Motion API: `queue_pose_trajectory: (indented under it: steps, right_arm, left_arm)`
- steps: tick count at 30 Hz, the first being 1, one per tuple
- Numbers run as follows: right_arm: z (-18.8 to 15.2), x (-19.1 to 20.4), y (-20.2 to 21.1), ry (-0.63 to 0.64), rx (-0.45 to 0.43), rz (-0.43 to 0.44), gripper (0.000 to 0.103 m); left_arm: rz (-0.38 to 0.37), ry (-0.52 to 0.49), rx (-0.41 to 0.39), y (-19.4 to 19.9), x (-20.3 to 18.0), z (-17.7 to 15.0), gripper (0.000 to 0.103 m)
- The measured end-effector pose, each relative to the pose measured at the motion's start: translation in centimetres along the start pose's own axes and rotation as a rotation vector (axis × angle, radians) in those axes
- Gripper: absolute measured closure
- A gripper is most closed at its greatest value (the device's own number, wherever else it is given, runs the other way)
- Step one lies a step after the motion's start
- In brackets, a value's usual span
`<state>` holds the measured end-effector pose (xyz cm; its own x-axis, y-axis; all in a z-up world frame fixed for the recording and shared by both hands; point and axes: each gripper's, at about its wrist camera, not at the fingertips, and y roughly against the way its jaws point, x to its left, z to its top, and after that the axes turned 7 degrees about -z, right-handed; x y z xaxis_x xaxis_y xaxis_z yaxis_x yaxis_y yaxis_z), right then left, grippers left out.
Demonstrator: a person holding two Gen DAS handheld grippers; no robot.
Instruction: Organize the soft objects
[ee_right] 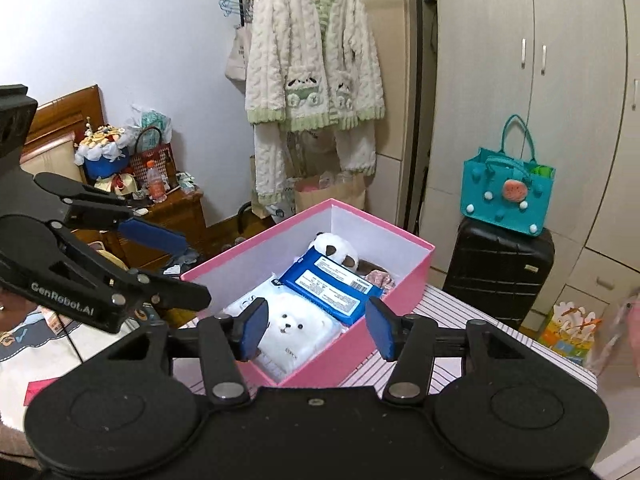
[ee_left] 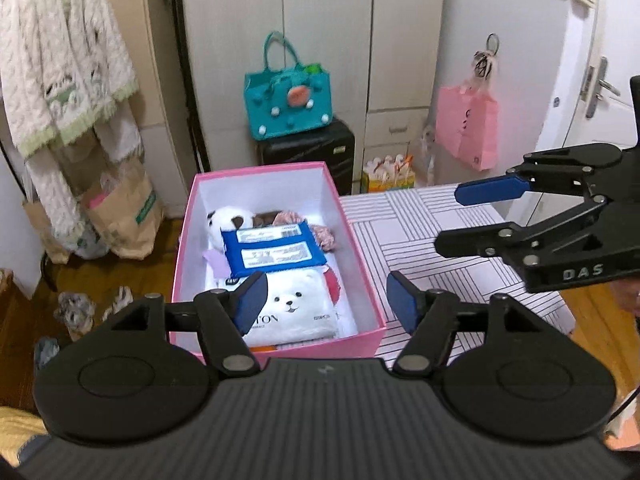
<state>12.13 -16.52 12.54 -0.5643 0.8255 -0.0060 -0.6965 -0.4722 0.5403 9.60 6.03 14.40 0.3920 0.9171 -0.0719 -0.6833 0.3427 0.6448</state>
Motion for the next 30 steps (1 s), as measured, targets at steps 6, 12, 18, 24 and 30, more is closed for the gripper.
queue_pose_trajectory:
  steps: [6, 12, 18, 24, 30]
  right_arm:
    - [-2.7, 1.4, 3.4, 0.021, -0.065, 0.028, 0.042]
    - [-4.9, 1.9, 5.0, -0.005, -0.088, -0.085, 0.032]
    - [-6.8, 2.0, 5.2, -0.063, -0.074, -0.311, 0.0]
    - [-8.4, 2.4, 5.7, -0.083, -0.051, -0.414, 0.0]
    - [-10.1, 2.2, 6.0, -0.184, -0.055, -0.501, 0.0]
  left_arm:
    - [-0.014, -0.066, -0.046, -0.5, -2.1, -3.0, 0.036]
    - [0.033, -0.019, -0.116, -0.8, -3.1, -5.3, 0.014]
    - [0.133, 0.0, -0.12, -0.9, -4.1, -6.1, 0.0]
    - [0.147, 0.027, -0.083, -1.3, -5.4, -6.5, 0.0]
    - [0.126, 0.073, -0.098, -1.5, -6.4, -7.3, 0.0]
